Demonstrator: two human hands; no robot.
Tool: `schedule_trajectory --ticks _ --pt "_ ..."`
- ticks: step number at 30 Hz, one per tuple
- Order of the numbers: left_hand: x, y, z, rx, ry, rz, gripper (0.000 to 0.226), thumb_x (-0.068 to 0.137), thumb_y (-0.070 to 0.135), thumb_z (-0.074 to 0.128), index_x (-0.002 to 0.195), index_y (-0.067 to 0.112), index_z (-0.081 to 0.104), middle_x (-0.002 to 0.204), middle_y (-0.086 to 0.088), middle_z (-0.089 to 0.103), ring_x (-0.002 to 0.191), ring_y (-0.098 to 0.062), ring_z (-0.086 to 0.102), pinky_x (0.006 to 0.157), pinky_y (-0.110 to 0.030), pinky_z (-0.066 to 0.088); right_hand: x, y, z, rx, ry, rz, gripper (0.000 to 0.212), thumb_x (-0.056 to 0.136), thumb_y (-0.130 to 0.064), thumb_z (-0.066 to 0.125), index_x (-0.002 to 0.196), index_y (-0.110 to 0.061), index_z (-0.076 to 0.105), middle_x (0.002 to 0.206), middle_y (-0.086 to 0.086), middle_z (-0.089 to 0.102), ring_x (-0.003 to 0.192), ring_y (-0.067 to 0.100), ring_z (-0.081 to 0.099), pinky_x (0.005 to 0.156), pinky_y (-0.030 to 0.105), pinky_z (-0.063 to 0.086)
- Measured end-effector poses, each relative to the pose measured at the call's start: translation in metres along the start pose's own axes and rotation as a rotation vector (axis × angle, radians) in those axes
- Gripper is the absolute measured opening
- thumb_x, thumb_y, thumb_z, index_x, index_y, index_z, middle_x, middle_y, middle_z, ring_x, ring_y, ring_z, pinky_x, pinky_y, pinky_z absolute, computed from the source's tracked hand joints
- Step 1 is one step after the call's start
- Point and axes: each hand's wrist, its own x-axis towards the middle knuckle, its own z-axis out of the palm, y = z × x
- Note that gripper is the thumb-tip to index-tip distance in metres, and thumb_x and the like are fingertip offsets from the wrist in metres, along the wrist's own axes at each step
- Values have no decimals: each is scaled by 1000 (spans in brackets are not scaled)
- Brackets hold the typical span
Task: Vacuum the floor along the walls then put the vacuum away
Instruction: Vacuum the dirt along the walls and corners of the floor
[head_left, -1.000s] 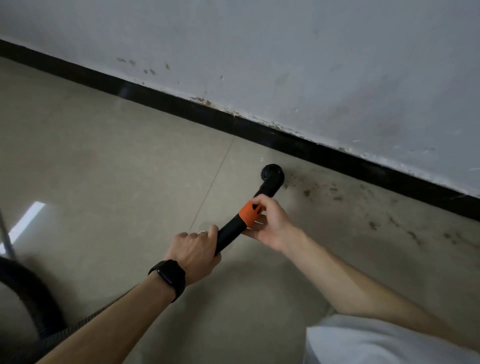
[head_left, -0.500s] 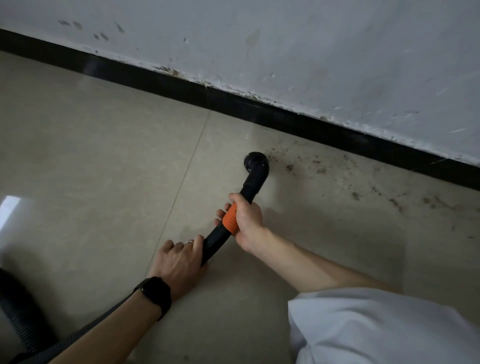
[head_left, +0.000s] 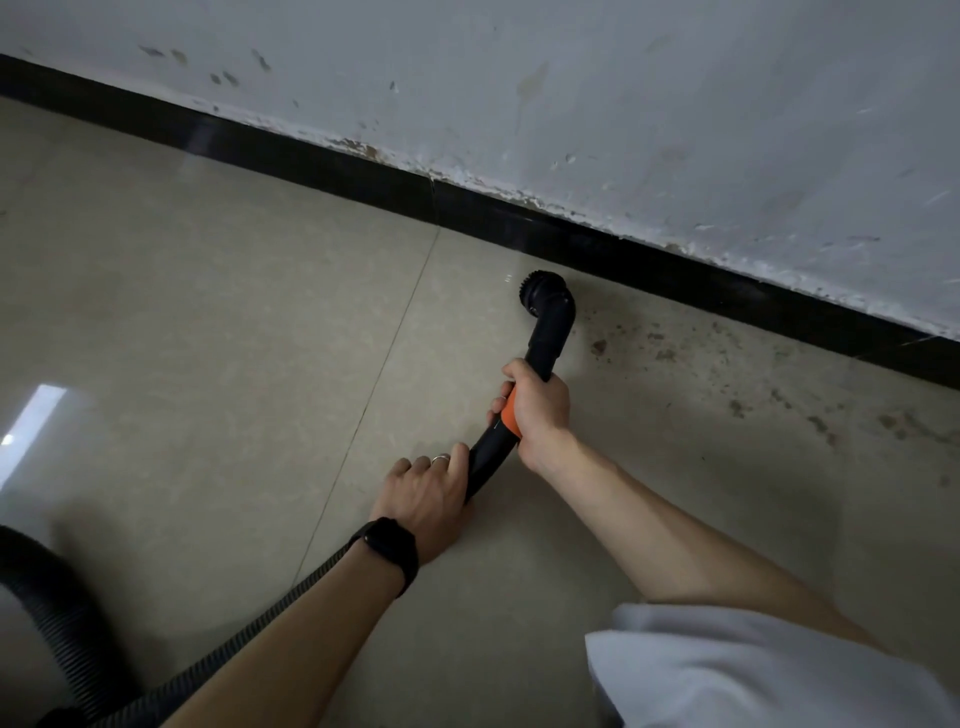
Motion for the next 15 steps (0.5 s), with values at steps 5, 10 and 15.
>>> schedule_trajectory --ticks 5,10,15 --pt "20 -1 -7 -178 11 -37 34 89 41 52 108 23 30 96 3 62 86 -24 61 68 -33 36 14 -14 9 -34 34 -55 7 90 -9 60 90 -7 53 56 0 50 42 17 47 46 29 48" --pt "26 -1 -12 -462 -71 -129 32 86 31 54 97 31 24 76 9 48 59 -16 50 51 -30 37 24 -19 17 -62 71 -71 8 91 -12 60 90 -6 55 59 2 52 41 17 48 45 28 48" --pt "32 -16 -20 -616 -89 -213 30 77 26 58 93 33 33 71 6 55 61 -18 55 51 -30 37 27 -24 36 -63 67 -50 8 91 -12 62 88 -6 57 56 0 55 39 16 54 47 28 50"
